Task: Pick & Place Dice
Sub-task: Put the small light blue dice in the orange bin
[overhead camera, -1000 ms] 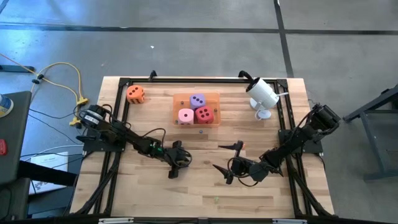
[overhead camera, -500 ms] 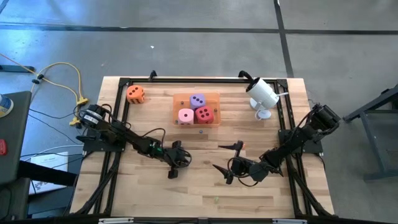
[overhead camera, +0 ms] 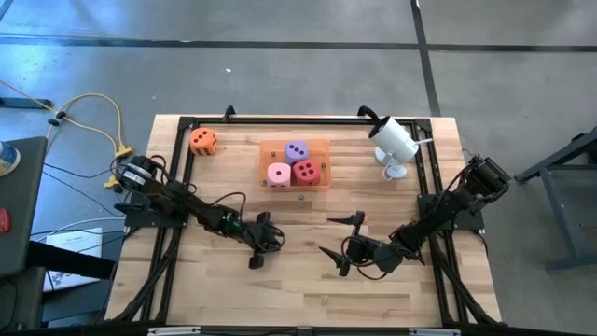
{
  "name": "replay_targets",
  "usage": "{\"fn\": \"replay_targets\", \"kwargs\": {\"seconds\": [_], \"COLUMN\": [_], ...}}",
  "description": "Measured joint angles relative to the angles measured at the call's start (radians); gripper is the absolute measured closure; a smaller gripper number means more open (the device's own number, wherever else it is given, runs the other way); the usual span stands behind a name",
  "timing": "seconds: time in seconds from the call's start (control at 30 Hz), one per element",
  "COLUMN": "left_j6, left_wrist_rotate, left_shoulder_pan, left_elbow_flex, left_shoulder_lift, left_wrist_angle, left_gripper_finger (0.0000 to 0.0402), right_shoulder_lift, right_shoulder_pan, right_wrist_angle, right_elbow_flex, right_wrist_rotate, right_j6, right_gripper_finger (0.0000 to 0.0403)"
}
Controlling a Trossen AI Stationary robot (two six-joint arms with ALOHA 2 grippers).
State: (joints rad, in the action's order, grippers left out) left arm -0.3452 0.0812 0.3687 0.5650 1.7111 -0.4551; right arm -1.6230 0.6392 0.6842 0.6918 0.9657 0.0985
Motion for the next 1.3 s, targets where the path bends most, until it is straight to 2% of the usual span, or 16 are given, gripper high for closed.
{"fn": "replay_targets", "kwargs": {"seconds": [0.2,0.5,0.77,0.9,1.0,1.2,1.3], "left_j6": [0.013,0.059,0.24,0.252,0.223,0.088,0.023], "left_wrist_rotate": [0.005,0.025,0.275,0.291,0.291,0.287,0.246], "left_shoulder_pan": [-0.016,-0.02,-0.051,-0.159,-0.282,-0.554,-0.664], "left_elbow_flex": [-0.003,-0.002,-0.001,0.0,0.001,0.002,0.002], "left_shoulder_lift": [-0.076,-0.223,-0.377,-0.426,-0.44,-0.431,-0.418], "left_wrist_angle": [0.081,0.054,0.03,0.028,0.028,0.081,0.125], "left_gripper_finger": [0.0359,0.0359,0.0355,0.0355,0.0355,0.0354,0.0354], "right_shoulder_lift": [0.0,0.0,0.0,0.0,0.0,0.0,0.0], "right_shoulder_pan": [0.0,0.0,0.0,0.0,0.0,0.0,-0.001], "right_wrist_angle": [0.0,0.0,0.0,0.0,0.0,0.0,0.0], "right_elbow_flex": [0.0,0.0,0.0,0.0,0.0,0.0,0.0], "right_wrist_rotate": [0.0,0.0,0.0,0.0,0.0,0.0,0.0], "right_j6": [0.0,0.0,0.0,0.0,0.0,0.0,0.0], "right_gripper_finger": [0.001,0.001,0.001,0.001,0.001,0.001,0.001]}}
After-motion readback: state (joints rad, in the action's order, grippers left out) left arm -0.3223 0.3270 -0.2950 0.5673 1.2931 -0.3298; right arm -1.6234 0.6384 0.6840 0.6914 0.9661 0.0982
